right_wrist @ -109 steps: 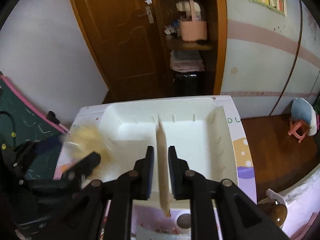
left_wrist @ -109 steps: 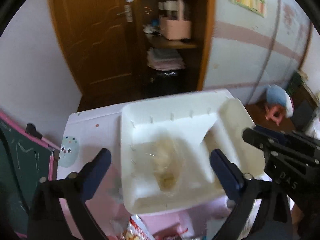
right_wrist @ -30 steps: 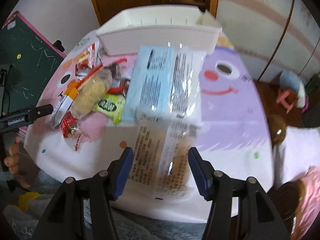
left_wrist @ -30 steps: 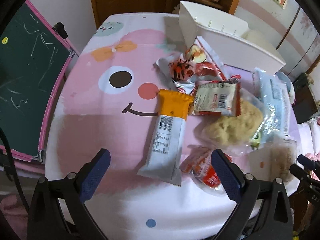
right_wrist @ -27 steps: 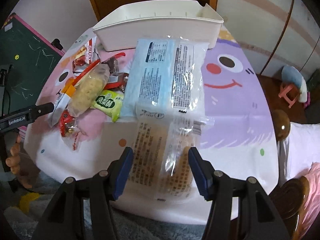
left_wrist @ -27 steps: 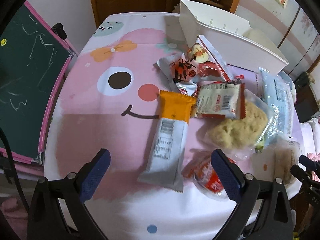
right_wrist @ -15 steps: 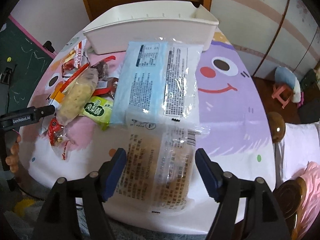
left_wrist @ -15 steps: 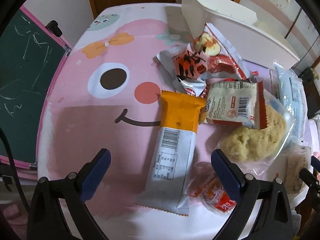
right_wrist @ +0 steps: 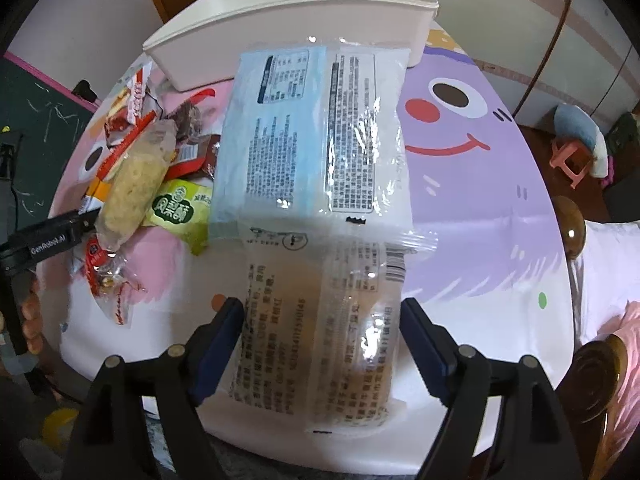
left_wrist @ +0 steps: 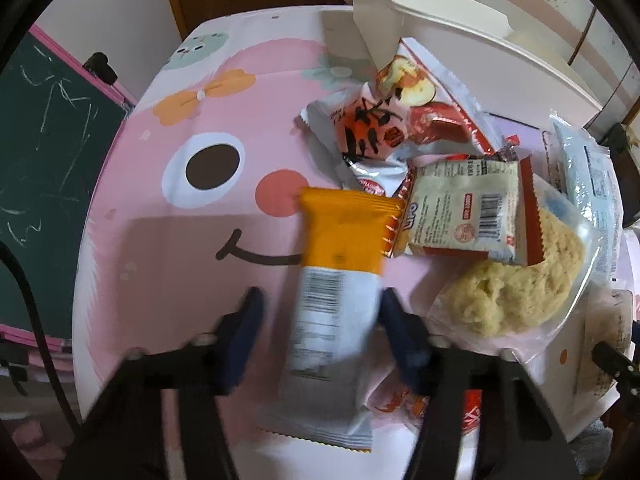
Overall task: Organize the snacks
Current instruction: 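Grasp the orange-and-white bar with the left gripper while the right grasps the clear pastry pack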
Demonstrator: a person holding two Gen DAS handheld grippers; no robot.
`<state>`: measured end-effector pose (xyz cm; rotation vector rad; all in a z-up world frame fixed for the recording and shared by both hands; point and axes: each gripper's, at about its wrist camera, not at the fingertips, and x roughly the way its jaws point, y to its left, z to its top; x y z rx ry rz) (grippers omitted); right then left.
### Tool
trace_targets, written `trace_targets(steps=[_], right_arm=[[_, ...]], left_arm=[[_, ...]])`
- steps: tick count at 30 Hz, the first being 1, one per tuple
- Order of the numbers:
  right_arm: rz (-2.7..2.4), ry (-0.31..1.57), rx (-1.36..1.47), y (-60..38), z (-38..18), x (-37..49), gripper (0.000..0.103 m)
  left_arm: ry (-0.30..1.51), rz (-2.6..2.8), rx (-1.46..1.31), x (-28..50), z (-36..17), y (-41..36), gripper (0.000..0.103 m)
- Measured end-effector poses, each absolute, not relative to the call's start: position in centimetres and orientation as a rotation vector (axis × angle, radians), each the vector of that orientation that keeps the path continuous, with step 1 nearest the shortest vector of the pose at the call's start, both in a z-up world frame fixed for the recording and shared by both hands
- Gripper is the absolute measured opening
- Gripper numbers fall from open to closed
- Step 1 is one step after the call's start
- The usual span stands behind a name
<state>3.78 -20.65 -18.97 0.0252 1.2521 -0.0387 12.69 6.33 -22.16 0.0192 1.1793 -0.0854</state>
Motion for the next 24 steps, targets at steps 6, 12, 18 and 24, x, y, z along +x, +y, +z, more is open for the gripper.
trace_targets(steps=[6, 12, 18, 24], right_arm=[[-0.036, 1.264, 0.051, -20.9, -19.4, 3.8, 0.071], [0.028, 1.233, 0.065, -20.7, -17.8, 2.8, 0.063], [0.088, 1.150, 0.055, -19.6, -14.2, 1.8, 0.063], [0.100, 1.046, 0.047, -19.5, -10.2, 2.4, 0.063]], left_arm=[[1.175, -0.079, 0.045, 11.7, -21.6, 5.6, 0.035], [1.092, -0.086, 0.052, 9.3, -17.7, 5.0, 0.035], [1.007, -0.121, 0.055, 7.5, -13.1, 4.2, 0.035], [0.948, -0.156, 0.055, 7.4, -9.2, 3.3, 0.035]])
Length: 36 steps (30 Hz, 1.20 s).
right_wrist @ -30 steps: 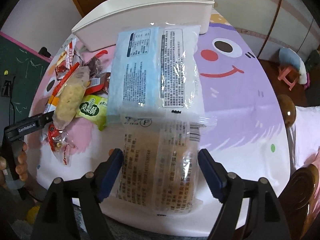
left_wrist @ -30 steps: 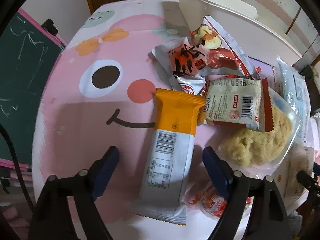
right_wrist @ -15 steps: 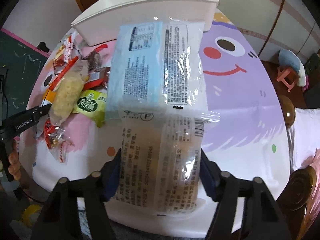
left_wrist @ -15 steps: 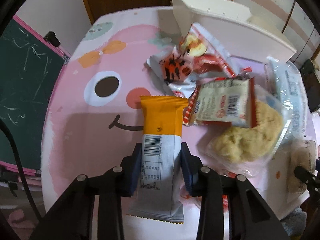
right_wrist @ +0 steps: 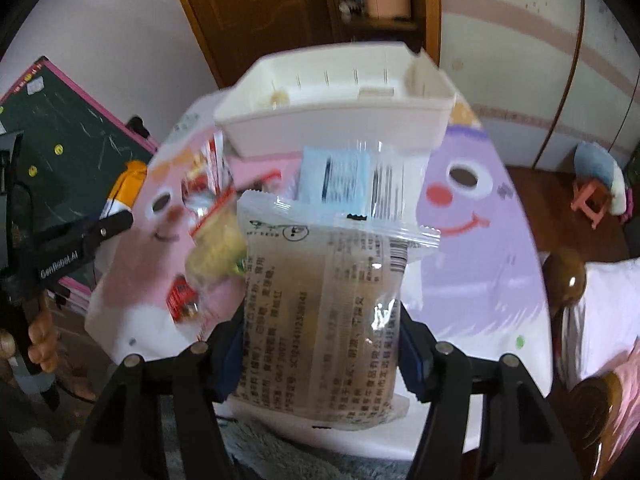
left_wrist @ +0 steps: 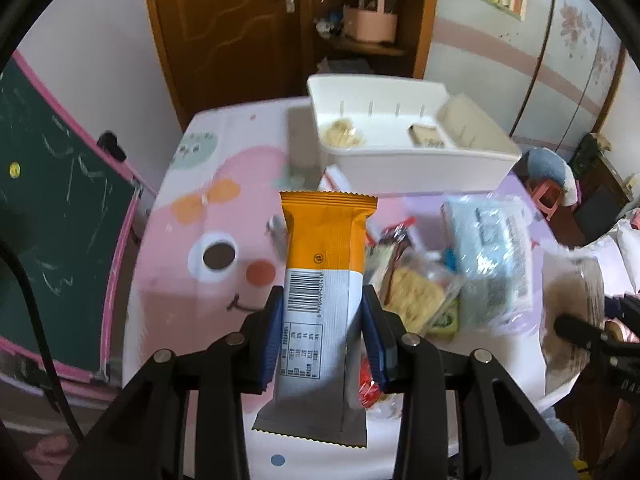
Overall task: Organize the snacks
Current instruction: 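Grasp the orange-and-white bar with the left gripper while the right grasps the clear pastry pack, then carry both snacks over the basket and release them inside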
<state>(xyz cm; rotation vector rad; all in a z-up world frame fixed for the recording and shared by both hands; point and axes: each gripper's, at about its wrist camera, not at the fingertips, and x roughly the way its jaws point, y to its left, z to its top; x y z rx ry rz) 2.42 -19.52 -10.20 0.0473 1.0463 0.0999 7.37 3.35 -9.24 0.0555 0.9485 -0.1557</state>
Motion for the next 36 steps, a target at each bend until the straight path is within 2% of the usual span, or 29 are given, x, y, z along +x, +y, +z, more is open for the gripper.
trace_targets(steps=[12, 22, 27, 36], right_arm=[[0.092, 0.819, -0.003, -20.0, -0.4, 9.8, 0.064], [0.048, 0.709, 0.012, -20.7, 5.7, 19.0, 0.065], [0.017, 0.714, 0.022, -21.1, 5.9, 22.9, 0.066], [-0.004, 0.825, 0.026, -21.8, 2.0, 27.8, 0.066]], left_arm=[[0.764, -0.182, 0.131, 12.2, -0.3, -0.7, 0.036], [0.647, -0.136, 0.163, 20.4, 5.6, -4.5, 0.036], [0.678, -0.135, 0.146, 24.8, 5.5, -6.1, 0.036], [0.757, -0.115, 0.173, 30.2, 1.0, -8.1, 0.036]])
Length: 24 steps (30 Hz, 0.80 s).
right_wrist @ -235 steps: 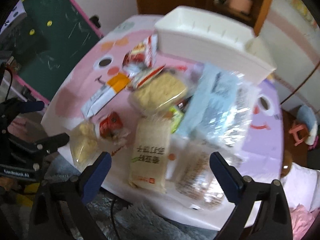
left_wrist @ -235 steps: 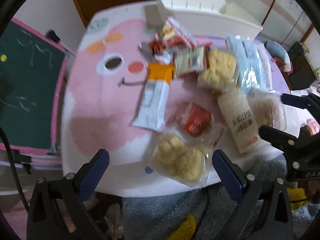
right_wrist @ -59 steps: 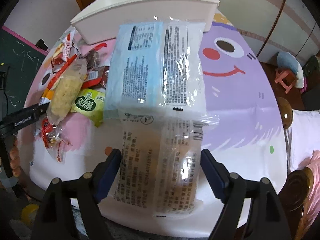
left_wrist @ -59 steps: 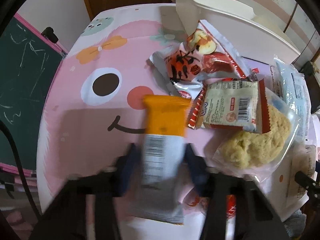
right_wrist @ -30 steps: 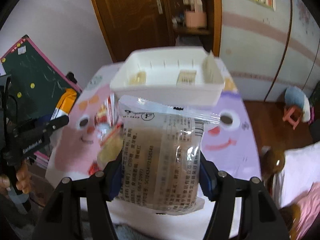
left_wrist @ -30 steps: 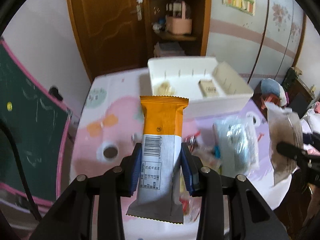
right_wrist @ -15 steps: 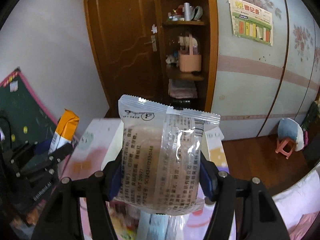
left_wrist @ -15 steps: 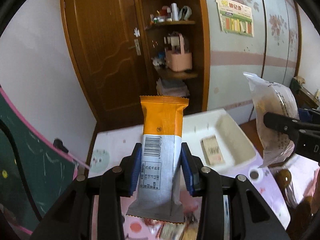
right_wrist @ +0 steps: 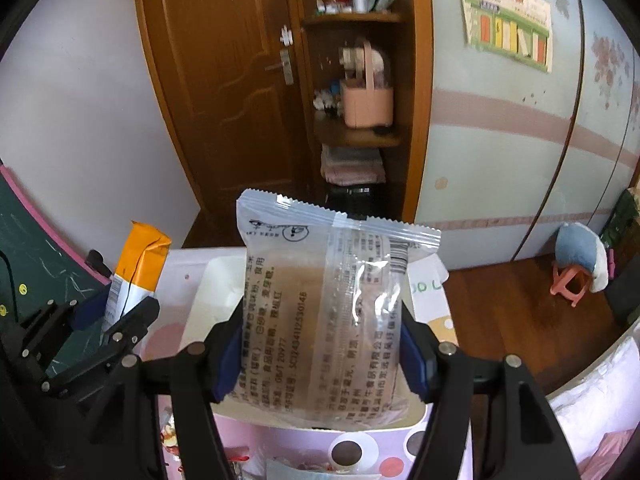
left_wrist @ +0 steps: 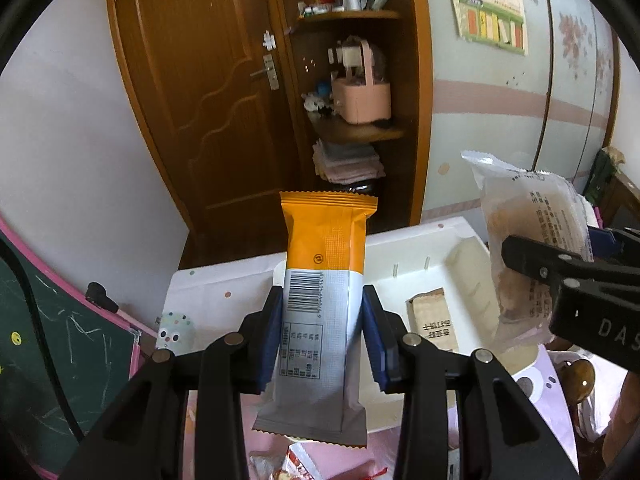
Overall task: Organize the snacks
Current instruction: 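Carry both snacks over the basket and release them inside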
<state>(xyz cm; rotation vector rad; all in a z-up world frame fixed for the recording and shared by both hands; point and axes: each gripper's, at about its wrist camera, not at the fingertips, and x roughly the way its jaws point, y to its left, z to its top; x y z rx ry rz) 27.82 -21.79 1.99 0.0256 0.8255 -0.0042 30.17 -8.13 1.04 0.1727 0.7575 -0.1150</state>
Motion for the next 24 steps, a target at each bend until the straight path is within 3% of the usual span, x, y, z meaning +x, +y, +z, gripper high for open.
trace_targets(steps=[9, 11, 13, 14, 15, 24], right_arm=[[-0.011, 0.932, 0.033, -22.6, -2.3, 30.7, 0.066], [0.001, 0.949, 0.044, -22.7, -3.0, 31.2, 0.072], [0.007, 0.957, 0.058, -22.9, -3.7, 31.8, 0.074], [0.004, 0.950, 0.067, -23.0, -3.9, 31.9, 0.074], [0.009, 0.950, 0.080, -23.0, -4.1, 32.1, 0.075], [-0.039, 0.952, 0.113, -23.8, -4.0, 32.4, 0.079]], left_arm=[[0.826, -0.089, 0.189, 33.3, -3.0, -8.5, 0.037], [0.834, -0.077, 0.197, 33.8, -3.7, -8.6, 0.041], [0.835, -0.074, 0.197, 33.8, -4.0, -8.2, 0.062], [0.839, -0.077, 0.197, 33.8, -4.0, -8.1, 0.094], [0.832, -0.074, 0.191, 33.7, -4.1, -8.0, 0.102], [0.805, -0.120, 0.228, 32.3, -3.8, -7.8, 0.102]])
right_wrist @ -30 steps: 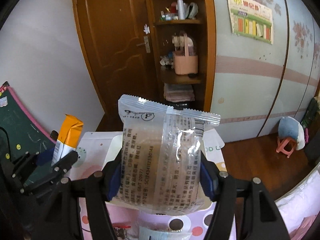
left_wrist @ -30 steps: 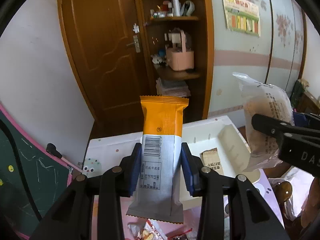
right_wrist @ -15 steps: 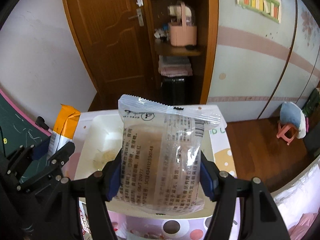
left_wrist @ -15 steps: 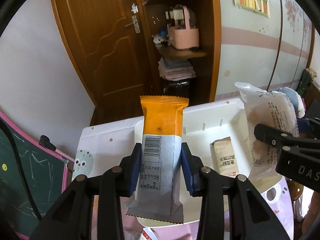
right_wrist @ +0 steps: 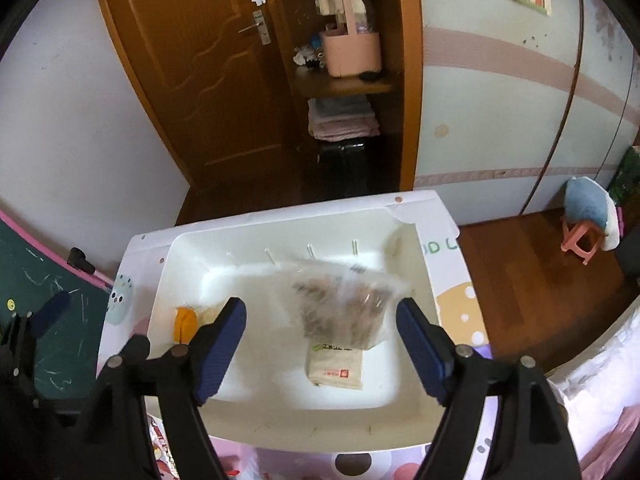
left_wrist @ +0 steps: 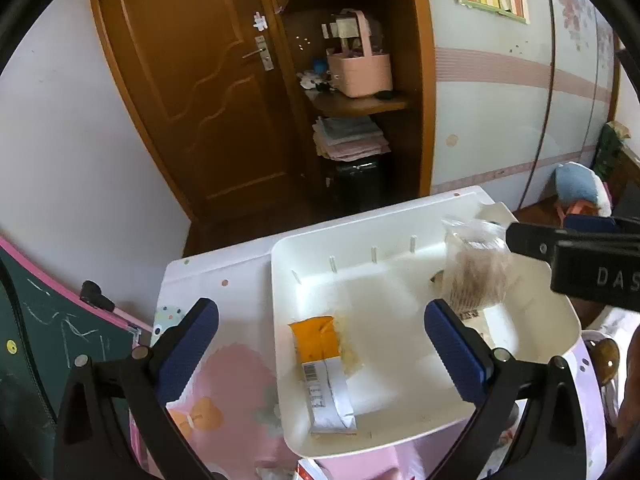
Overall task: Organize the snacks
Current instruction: 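Carry both snacks over the basket and release them inside, then move both grippers back over the snacks on the table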
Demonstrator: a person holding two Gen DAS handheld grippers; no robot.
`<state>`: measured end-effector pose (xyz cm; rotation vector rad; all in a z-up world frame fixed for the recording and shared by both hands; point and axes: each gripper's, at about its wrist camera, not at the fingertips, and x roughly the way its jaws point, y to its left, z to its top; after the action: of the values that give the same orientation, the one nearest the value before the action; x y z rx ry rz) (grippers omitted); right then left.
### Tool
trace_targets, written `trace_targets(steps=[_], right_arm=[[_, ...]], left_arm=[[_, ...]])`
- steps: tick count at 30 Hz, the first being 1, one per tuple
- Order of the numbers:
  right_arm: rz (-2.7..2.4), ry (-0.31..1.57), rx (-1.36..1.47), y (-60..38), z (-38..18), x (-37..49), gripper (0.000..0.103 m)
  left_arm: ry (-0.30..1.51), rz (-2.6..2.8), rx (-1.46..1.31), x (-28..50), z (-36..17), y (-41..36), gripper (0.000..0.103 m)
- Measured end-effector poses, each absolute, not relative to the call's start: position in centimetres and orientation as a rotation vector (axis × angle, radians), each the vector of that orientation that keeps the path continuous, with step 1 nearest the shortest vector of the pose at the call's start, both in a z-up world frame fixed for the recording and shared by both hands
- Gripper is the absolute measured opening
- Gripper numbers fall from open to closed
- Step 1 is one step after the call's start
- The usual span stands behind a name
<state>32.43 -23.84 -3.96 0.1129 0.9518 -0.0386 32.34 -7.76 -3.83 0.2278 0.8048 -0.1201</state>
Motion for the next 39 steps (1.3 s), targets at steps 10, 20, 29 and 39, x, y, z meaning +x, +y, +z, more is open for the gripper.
trace_targets(steps=[10, 20, 29, 39], right_arm=[[-0.053, 0.974, 0.069, -23.0, -2.8, 31.1, 0.079], [-0.064, 0.913, 0.052, -22.9, -1.0, 28.1, 0.079], [-0.087, 0.837, 0.009, -22.4, 2.0, 23.9, 0.079], [-0.063, 0.727, -0.071, -21.0, 4.6, 17.1, 0.079]], left_arm=[[0.779, -0.130, 0.236, 30.2, -2.3, -7.6, 0.102], [0.789, -0.145, 0.159, 27.9, -0.6, -6.1, 0.102], [0.702, -0.129, 0.152, 23.6, 2.7, -4.8, 0.102], [0.630, -0.175, 0.216, 16.3, 5.2, -4.6, 0.102]])
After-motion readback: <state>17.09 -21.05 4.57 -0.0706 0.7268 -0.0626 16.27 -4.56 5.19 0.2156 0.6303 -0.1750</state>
